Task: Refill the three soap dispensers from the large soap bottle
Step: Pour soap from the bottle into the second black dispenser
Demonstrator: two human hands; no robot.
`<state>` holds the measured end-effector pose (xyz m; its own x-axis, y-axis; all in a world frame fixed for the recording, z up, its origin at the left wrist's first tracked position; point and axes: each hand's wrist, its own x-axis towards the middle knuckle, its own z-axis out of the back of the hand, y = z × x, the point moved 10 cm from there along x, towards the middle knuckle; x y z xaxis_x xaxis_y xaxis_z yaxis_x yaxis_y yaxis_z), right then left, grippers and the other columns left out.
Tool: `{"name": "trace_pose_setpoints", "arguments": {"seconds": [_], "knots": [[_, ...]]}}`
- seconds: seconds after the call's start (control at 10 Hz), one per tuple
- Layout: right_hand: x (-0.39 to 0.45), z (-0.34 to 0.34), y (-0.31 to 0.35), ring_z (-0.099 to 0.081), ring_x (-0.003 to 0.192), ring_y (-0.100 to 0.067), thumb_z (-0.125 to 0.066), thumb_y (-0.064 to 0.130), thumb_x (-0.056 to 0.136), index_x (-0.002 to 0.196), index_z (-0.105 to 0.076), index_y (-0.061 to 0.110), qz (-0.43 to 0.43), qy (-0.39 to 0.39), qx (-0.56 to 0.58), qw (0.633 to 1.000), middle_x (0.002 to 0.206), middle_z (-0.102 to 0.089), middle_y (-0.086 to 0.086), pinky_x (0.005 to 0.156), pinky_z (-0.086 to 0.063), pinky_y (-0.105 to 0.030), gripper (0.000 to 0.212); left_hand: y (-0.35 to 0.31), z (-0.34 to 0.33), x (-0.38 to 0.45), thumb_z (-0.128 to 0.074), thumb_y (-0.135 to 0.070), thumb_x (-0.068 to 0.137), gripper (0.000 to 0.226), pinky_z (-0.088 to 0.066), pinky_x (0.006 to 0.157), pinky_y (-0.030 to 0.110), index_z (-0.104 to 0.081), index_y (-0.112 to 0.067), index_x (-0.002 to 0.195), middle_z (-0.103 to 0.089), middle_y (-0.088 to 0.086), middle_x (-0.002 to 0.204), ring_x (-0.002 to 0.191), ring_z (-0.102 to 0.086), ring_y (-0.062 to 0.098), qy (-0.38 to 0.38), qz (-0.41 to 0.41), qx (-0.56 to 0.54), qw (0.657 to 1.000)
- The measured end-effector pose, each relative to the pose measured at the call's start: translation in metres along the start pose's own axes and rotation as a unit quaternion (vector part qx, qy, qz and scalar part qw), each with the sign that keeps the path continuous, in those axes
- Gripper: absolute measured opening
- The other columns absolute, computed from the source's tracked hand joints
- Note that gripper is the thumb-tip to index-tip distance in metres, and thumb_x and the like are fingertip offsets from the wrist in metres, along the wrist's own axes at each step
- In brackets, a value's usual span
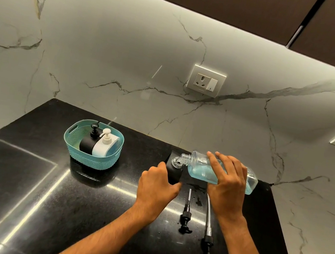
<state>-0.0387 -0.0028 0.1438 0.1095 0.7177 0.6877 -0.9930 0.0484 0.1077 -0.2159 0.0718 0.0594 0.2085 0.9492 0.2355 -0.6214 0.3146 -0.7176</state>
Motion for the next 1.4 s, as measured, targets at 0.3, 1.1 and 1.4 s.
{"name": "trace_pose_setpoints", "arguments": {"seconds": [0.3,1.1,1.4], "knots": [[-0.0006,-0.0010,-0.0027,-0.061,0.119,-0.038,-0.093,0.003,0.064,0.135,-0.067,0.011,-0.001,-0.002,-0.002,1.000,0.128,-0.069,-0.014,0.100,-0.044,-0.044,0.077,-0.0003,-0.0004,-0.0003,-0.078,-0.045,0.084,0.045,-0.062,0.074,0.026,-0.063,-0.015,0.115,-0.075,0.001,0.101,0.090,-0.074,0.017,0.000,0.004,0.006,1.000],[-0.0005,-0.0013,-0.0036,-0.061,0.119,-0.037,-0.094,0.004,0.062,0.135,-0.067,0.011,0.011,-0.004,-0.009,1.000,0.128,-0.069,-0.014,0.100,-0.044,-0.043,0.078,-0.0008,-0.0020,-0.0004,-0.079,-0.045,0.084,0.048,-0.061,0.073,0.022,-0.063,-0.015,0.118,-0.075,0.001,0.104,0.092,-0.075,0.016,0.001,-0.001,0.002,1.000],[-0.0006,-0.0008,-0.0037,-0.060,0.120,-0.036,-0.095,0.005,0.062,0.135,-0.067,0.011,0.017,-0.007,-0.009,1.000,0.128,-0.068,-0.014,0.100,-0.045,-0.044,0.078,-0.0018,-0.0023,0.0002,-0.079,-0.046,0.085,0.048,-0.061,0.072,0.022,-0.063,-0.015,0.118,-0.075,0.001,0.104,0.092,-0.074,0.015,0.004,-0.002,0.004,1.000]]}}
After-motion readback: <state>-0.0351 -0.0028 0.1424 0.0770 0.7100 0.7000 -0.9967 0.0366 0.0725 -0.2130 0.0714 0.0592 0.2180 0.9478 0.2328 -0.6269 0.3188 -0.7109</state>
